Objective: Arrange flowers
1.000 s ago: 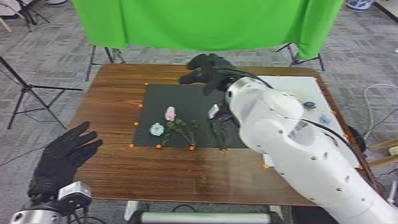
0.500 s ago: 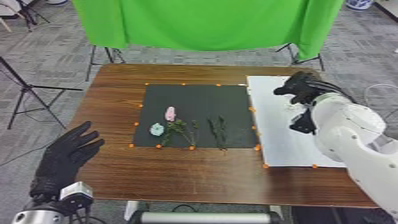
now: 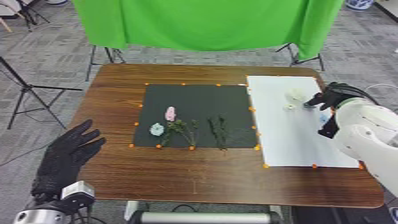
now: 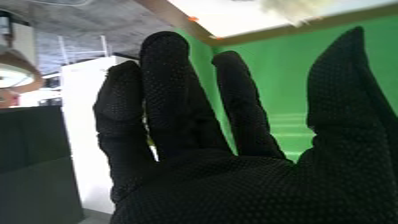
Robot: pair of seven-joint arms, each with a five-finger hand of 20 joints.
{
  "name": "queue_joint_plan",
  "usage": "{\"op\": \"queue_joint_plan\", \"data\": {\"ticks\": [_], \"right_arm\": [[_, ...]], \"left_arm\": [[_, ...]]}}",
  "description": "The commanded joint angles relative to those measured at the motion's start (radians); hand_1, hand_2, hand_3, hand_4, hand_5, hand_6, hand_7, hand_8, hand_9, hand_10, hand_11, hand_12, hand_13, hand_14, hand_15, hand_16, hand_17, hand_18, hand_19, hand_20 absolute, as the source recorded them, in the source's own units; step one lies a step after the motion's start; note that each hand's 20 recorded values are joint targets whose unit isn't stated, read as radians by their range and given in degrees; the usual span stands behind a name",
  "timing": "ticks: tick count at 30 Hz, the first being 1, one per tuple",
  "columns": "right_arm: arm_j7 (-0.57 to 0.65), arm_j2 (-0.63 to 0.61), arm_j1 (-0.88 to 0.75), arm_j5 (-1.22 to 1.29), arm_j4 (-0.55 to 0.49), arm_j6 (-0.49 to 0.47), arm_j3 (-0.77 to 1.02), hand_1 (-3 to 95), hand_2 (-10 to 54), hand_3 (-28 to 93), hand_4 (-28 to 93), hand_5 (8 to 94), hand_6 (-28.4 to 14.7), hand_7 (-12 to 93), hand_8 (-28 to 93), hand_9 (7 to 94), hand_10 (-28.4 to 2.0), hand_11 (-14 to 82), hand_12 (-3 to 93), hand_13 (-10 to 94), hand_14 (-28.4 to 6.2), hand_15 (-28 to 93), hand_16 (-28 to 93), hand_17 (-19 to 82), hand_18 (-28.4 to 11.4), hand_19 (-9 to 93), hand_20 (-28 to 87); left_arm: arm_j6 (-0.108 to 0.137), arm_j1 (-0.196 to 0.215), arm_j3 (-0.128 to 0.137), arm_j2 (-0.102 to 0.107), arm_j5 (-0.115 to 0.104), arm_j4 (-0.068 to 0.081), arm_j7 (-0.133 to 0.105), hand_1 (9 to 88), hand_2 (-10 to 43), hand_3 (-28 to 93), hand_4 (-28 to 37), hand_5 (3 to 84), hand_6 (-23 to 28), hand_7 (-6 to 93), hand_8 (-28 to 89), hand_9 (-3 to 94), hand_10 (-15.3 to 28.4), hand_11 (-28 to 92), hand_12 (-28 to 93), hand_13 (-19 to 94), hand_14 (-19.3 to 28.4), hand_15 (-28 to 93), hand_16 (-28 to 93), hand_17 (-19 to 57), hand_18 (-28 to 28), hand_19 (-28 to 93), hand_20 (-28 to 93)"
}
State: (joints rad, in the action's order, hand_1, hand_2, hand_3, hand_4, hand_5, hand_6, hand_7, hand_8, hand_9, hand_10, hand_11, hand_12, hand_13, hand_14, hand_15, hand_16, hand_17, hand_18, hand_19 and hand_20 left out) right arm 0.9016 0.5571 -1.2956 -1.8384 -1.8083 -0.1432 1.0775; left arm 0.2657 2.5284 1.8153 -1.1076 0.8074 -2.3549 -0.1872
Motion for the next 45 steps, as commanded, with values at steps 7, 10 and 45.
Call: {"op": "queue_joint_plan", "data": {"ticks": [7,10,45], "right_arm": [[0.093,-0.024,0.077,0.039,0.087,-0.021,-0.107,21.2,2.0,87,-25,43.8,-6.8,17,-14,44.1,-22.7,15.3,12.5,55,-18.1,85,4,29,-24.9,93,37],[0.107,-0.026,0.094,0.034,0.098,-0.018,-0.14,22.3,1.2,87,-26,44.3,-6.9,17,-14,45.3,-22.4,15.4,12.4,55,-18.0,85,4,29,-24.8,93,37],[0.131,-0.092,0.309,-0.129,0.178,0.347,-0.566,51.3,-8.1,76,-28,79.5,1.3,22,-2,86.8,-10.3,18.8,20.5,76,-7.4,81,13,41,-22.7,93,36]], "left_arm": [[-0.003,-0.001,0.0,0.007,-0.005,0.005,-0.001,24.3,5.0,83,-20.0,37.6,10.4,14.7,-10,34.0,19.5,25,9,25,26.5,48,-10,-9.2,24.0,60,-7],[-0.002,-0.001,0.0,0.006,-0.005,0.005,-0.002,24.2,5.0,83,-20.0,37.6,10.4,14.7,-10,34.0,19.6,25,9,25,26.5,48,-10,-9.2,24.0,60,-7],[-0.012,-0.018,-0.003,-0.007,-0.005,0.014,0.007,24.4,5.2,83,-19.8,37.6,10.4,14.8,-10,34.1,19.6,25,9,25,26.5,48,-10,-9.3,23.9,59,-7]]}}
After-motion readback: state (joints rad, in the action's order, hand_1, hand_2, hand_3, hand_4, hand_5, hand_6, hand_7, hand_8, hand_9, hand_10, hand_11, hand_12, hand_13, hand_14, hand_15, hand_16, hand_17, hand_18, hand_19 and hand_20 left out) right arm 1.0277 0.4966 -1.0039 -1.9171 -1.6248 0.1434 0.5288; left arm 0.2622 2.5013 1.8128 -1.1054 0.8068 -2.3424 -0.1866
